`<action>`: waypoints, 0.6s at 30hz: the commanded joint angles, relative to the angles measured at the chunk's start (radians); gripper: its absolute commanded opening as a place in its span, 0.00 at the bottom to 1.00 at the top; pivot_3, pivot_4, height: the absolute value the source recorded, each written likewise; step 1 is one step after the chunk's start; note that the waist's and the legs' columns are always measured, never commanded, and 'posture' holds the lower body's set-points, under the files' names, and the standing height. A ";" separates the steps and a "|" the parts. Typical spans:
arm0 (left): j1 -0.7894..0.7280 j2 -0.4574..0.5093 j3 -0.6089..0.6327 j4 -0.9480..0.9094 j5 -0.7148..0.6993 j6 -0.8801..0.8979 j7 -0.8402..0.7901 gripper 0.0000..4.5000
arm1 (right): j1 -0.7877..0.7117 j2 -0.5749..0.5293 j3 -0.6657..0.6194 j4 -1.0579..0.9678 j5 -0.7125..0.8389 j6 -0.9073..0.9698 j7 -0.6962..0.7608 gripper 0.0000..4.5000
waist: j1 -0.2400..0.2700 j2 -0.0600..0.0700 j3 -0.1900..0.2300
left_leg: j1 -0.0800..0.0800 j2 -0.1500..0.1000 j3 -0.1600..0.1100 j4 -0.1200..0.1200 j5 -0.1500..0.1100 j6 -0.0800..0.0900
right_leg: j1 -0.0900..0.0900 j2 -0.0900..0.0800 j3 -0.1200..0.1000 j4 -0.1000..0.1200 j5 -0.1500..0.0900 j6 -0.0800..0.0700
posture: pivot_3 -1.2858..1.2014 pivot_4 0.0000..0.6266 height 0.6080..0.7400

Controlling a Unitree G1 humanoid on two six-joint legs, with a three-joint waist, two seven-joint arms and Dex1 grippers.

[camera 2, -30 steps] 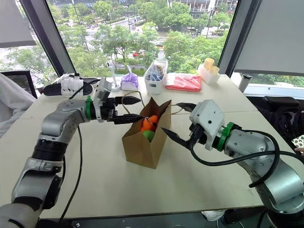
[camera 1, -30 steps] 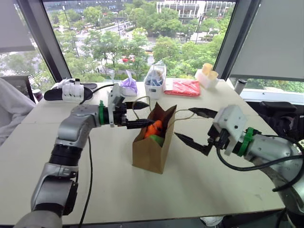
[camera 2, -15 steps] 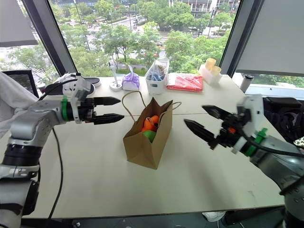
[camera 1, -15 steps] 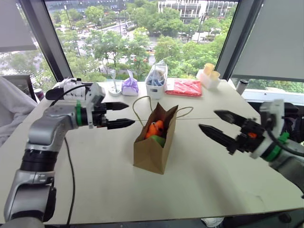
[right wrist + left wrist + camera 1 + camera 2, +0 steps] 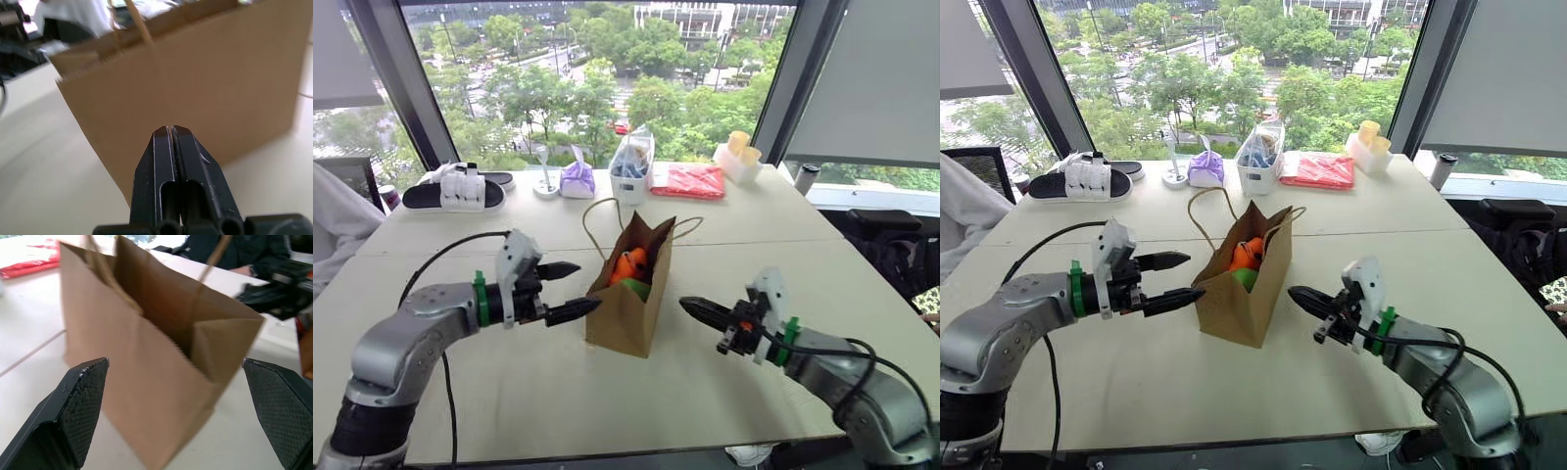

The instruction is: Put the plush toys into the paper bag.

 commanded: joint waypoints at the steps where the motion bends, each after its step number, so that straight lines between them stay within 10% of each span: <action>1: 0.028 0.045 0.069 -0.069 -0.047 0.026 0.032 1.00 | -0.025 -0.007 0.006 -0.016 0.017 -0.008 0.045 0.00 | 0.001 0.000 0.000 | 0.000 0.000 0.000 -0.001 0.000 0.000 | 0.000 0.000 0.000 0.000 0.000 0.000 | 0.52 0.24 1.00; 18: 0.056 -0.104 -0.163 -0.097 0.012 -0.067 0.150 1.00 | -0.153 0.094 0.161 0.017 -0.004 0.003 0.082 0.00 | -0.002 0.000 0.000 | 0.000 0.000 0.000 -0.001 0.000 0.000 | 0.001 0.000 0.000 -0.002 0.000 -0.001 | 0.52 0.24 1.00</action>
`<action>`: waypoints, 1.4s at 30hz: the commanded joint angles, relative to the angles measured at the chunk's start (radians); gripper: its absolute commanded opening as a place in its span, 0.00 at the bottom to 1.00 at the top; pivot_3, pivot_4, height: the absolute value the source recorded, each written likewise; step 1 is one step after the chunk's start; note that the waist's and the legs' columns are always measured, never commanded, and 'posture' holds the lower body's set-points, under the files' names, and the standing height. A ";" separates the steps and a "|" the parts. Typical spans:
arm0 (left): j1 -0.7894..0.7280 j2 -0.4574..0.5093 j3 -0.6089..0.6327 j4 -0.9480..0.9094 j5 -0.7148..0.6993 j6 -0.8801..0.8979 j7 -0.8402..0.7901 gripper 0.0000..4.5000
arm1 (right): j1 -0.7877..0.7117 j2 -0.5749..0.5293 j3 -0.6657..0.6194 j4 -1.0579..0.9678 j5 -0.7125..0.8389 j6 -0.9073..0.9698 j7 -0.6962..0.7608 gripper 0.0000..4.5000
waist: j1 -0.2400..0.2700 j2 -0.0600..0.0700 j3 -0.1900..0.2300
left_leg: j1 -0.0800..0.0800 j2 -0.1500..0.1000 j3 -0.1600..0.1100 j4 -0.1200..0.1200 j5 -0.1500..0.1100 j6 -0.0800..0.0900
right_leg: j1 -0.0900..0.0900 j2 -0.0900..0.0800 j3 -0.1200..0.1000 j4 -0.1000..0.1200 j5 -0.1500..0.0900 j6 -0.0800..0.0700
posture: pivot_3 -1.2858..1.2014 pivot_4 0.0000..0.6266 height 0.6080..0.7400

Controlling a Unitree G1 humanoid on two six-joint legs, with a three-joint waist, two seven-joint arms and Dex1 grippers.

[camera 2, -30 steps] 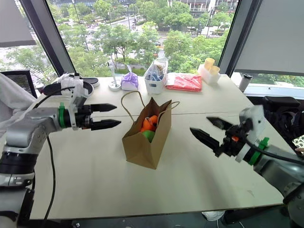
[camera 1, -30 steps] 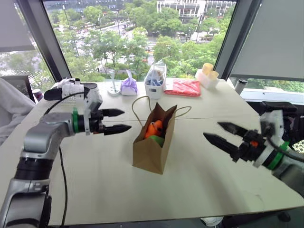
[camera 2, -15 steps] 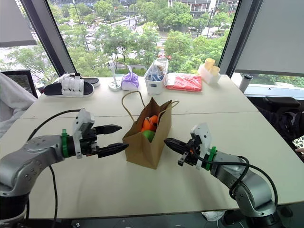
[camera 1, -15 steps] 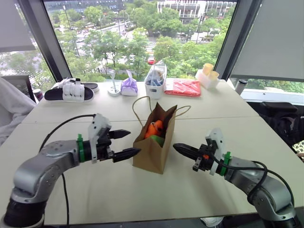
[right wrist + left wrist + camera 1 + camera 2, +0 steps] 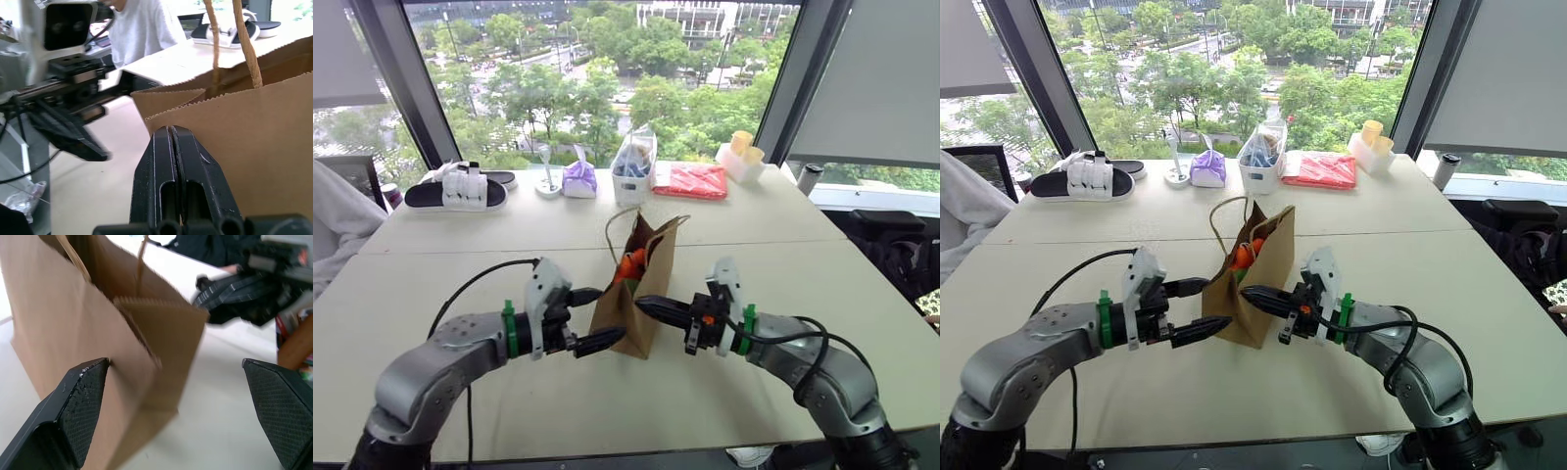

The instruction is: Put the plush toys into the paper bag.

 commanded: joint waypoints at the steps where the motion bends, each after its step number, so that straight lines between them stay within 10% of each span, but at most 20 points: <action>1: -0.008 -0.014 -0.024 -0.022 0.008 -0.030 0.006 1.00 | -0.021 0.019 0.018 -0.006 -0.012 -0.016 0.008 0.00 | -0.001 0.000 0.000 | 0.000 0.000 0.000 0.000 0.000 0.000 | 0.000 0.000 0.000 0.000 0.000 0.000 | 0.52 0.24 1.00; 18: -0.045 -0.061 -0.174 0.095 0.272 -0.196 0.063 1.00 | -0.027 0.065 0.035 0.015 -0.079 -0.042 -0.014 0.00 | 0.001 0.000 0.000 | 0.000 -0.001 0.000 0.000 0.000 0.000 | 0.000 0.000 0.000 0.000 0.000 0.000 | 0.52 0.24 1.00; 29: -0.053 -0.093 -0.182 0.078 0.281 -0.187 0.069 0.01 | -0.028 0.070 0.034 0.027 -0.092 -0.044 -0.014 0.00 | 0.000 0.000 0.000 | 0.000 -0.001 0.000 0.000 0.000 0.000 | 0.000 0.000 0.000 0.000 0.000 0.000 | 0.52 0.24 1.00; 42: -0.208 0.015 -0.122 0.127 0.167 -0.248 -0.214 0.01 | 0.203 -0.178 -0.341 -0.087 0.154 0.138 0.015 0.00 | 0.023 0.000 0.000 | -0.001 -0.001 0.000 0.000 0.000 0.000 | 0.001 -0.001 0.000 -0.002 0.000 0.000 | 0.52 0.24 1.00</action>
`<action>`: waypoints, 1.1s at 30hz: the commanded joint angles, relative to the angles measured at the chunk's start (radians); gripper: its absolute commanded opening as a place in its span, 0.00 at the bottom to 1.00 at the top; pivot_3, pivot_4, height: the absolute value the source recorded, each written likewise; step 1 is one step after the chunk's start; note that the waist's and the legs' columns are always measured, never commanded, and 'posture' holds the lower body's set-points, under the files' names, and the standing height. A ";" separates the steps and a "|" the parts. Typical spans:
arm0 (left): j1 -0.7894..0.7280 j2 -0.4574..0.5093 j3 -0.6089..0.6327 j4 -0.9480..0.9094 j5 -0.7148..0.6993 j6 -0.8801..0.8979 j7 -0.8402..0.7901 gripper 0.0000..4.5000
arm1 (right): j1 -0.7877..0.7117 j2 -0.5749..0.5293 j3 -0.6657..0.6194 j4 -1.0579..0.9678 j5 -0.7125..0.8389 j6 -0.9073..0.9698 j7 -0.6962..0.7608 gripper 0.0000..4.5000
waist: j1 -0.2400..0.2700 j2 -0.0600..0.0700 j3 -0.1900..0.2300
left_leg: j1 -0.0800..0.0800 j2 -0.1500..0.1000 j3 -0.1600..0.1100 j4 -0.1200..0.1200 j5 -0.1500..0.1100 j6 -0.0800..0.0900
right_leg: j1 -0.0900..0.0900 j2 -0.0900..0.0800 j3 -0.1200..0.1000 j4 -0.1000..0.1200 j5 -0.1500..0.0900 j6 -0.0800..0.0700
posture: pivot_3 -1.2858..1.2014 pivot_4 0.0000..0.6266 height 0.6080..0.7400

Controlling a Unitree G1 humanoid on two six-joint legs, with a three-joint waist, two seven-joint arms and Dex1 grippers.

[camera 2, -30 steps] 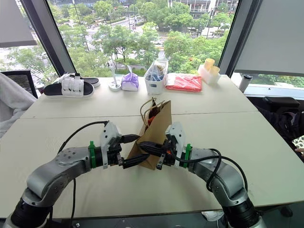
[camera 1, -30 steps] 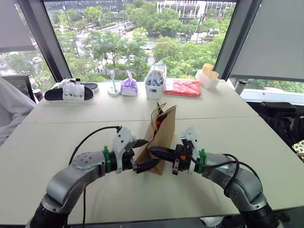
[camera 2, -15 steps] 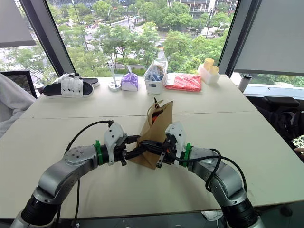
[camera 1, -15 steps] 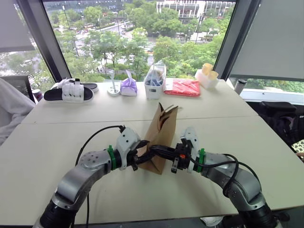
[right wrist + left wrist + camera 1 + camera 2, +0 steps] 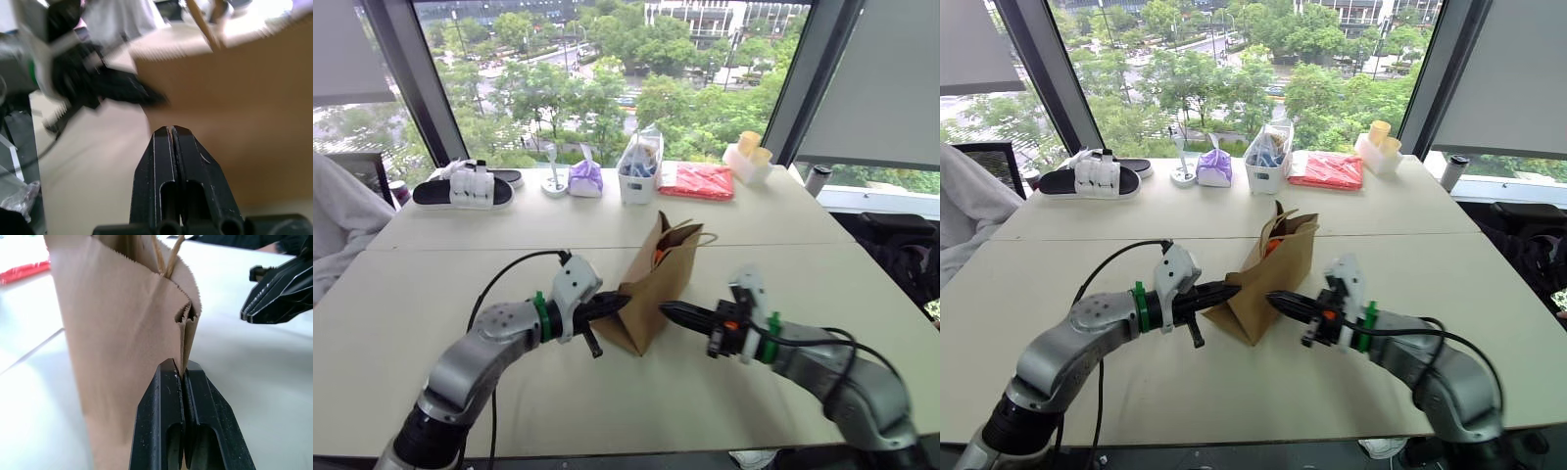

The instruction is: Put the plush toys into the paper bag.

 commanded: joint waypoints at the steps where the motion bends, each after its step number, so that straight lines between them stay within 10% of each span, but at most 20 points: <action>1: -0.082 0.048 0.019 0.021 -0.060 -0.074 -0.183 0.01 | 0.035 -0.054 -0.101 -0.028 0.047 0.012 0.014 0.00 | -0.002 0.000 0.000 | 0.000 0.000 0.000 0.000 0.000 0.000 | 0.000 0.000 0.000 0.000 0.000 0.000 | 0.52 0.24 1.00; 12: -0.419 -0.033 -0.153 0.819 0.243 -0.758 -0.605 0.01 | 0.197 -0.127 -0.259 -0.078 0.073 0.031 0.008 0.00 | 0.002 0.002 0.000 | 0.000 -0.001 0.001 0.001 -0.001 0.002 | 0.002 0.003 -0.002 -0.001 0.000 0.000 | 0.52 0.24 1.00; 20: -0.419 -0.076 -0.141 0.996 0.291 -0.893 -0.652 0.01 | 0.286 -0.130 -0.317 -0.153 0.143 0.058 -0.018 0.00 | -0.002 0.001 0.001 | 0.001 0.000 0.002 0.002 -0.003 0.006 | 0.002 0.002 -0.002 0.000 0.000 0.001 | 0.52 0.24 1.00; 30: -0.361 -0.046 -0.026 0.866 0.238 -0.751 -0.544 0.94 | 0.269 -0.145 -0.297 -0.134 0.136 0.045 -0.019 0.00 | -0.002 0.000 0.001 | 0.001 0.000 0.001 0.003 -0.003 0.006 | 0.002 0.003 -0.002 0.001 0.001 0.002 | 0.52 0.24 1.00; 33: -0.310 0.010 0.018 0.736 0.201 -0.627 -0.520 0.99 | 0.280 -0.149 -0.300 -0.134 0.134 0.037 -0.010 0.00 | -0.004 0.000 0.001 | 0.001 0.001 0.001 0.003 -0.003 0.006 | 0.001 0.003 -0.002 0.001 0.001 0.002 | 0.52 0.24 1.00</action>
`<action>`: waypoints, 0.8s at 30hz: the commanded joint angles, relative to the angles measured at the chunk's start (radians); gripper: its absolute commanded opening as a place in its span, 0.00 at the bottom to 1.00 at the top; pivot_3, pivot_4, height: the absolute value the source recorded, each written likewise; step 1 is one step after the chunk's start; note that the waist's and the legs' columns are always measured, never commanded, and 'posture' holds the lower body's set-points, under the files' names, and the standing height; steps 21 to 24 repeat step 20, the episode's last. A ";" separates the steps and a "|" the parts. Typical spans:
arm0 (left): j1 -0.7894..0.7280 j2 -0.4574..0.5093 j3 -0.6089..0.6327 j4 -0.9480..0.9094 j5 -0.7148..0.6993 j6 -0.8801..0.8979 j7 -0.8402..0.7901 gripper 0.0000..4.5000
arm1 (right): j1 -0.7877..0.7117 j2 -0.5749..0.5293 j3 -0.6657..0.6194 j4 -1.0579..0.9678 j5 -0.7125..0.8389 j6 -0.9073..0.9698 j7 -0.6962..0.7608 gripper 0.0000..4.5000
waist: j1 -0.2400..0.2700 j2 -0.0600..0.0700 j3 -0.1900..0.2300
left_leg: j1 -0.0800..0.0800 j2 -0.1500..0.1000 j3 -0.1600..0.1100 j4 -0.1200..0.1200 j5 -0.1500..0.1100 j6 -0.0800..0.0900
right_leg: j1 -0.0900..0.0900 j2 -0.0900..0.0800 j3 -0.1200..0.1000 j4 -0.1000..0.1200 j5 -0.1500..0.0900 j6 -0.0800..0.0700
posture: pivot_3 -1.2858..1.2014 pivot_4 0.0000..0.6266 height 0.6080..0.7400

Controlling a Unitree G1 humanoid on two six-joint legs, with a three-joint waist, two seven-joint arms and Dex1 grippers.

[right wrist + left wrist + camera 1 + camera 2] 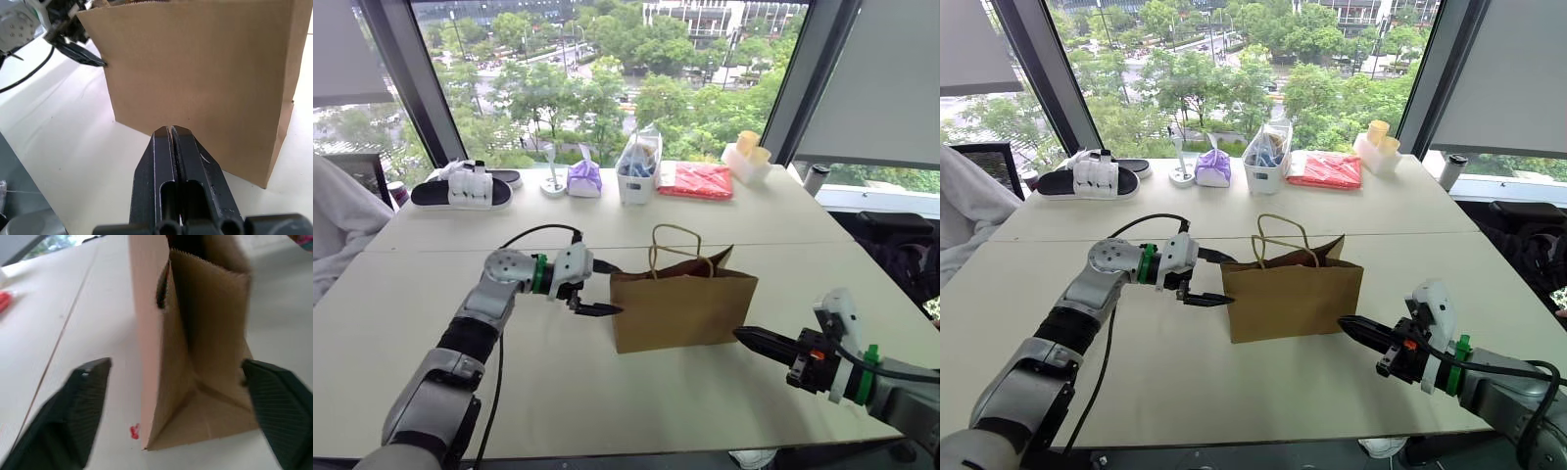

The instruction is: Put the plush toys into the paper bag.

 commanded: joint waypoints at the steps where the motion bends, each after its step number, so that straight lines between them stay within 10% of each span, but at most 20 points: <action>1: 0.042 0.062 0.079 -0.170 -0.065 0.137 0.040 0.99 | 0.013 -0.010 -0.018 -0.013 0.007 -0.027 0.023 0.00 | -0.001 0.000 0.000 | 0.000 0.000 0.000 0.000 0.000 0.000 | 0.000 0.000 0.000 0.000 0.000 0.000 | 0.52 0.24 1.00; 9: 0.581 0.259 0.479 -0.818 -0.419 0.798 0.318 0.99 | 0.108 -0.041 -0.111 0.006 0.008 -0.059 0.095 0.00 | -0.016 0.001 0.001 | 0.001 0.002 -0.001 -0.002 -0.001 0.001 | 0.000 -0.002 0.002 0.000 0.000 0.000 | 0.52 0.24 1.00; 24: 1.040 0.071 0.644 -1.149 -0.503 0.884 0.636 0.99 | 0.047 -0.139 -0.130 0.093 0.006 -0.032 0.152 0.00 | 0.023 0.002 0.000 | 0.002 0.002 0.001 0.000 -0.001 0.000 | 0.003 -0.004 0.004 -0.004 -0.002 -0.006 | 0.52 0.24 1.00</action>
